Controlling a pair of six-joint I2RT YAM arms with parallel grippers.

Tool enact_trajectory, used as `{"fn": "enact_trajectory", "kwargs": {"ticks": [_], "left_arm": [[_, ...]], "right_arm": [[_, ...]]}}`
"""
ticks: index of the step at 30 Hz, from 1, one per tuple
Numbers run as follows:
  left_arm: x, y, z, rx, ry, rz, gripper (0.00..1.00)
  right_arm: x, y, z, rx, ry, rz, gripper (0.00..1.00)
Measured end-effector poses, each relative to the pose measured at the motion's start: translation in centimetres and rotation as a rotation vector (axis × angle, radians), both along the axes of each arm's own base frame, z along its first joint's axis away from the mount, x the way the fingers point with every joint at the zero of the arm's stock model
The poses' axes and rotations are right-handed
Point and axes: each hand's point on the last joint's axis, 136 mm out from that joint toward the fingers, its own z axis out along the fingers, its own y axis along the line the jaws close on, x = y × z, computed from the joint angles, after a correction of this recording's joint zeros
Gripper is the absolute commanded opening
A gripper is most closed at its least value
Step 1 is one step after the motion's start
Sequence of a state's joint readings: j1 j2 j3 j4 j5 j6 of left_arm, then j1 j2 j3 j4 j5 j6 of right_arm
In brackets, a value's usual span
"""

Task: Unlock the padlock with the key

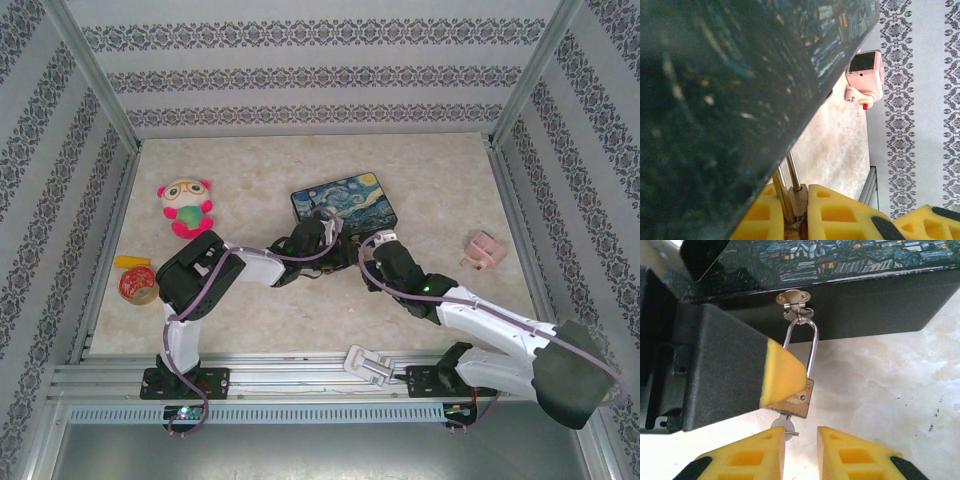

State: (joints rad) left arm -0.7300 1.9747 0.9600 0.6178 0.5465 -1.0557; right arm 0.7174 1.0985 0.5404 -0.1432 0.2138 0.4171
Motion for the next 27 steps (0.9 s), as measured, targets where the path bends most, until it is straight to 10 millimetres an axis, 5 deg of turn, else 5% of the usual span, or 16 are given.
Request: {"fn": "enact_trajectory", "kwargs": {"ticks": [8,27], "left_arm": [[0.0,0.0,0.1,-0.004,0.003,0.002,0.0],[0.7,0.2,-0.1,-0.004,-0.017,0.02,0.0]], "right_arm": [[0.4,1.8,-1.1,-0.125,0.029,0.05,0.25],[0.7,1.5,-1.3,-0.228,0.014,0.039,0.26]]}}
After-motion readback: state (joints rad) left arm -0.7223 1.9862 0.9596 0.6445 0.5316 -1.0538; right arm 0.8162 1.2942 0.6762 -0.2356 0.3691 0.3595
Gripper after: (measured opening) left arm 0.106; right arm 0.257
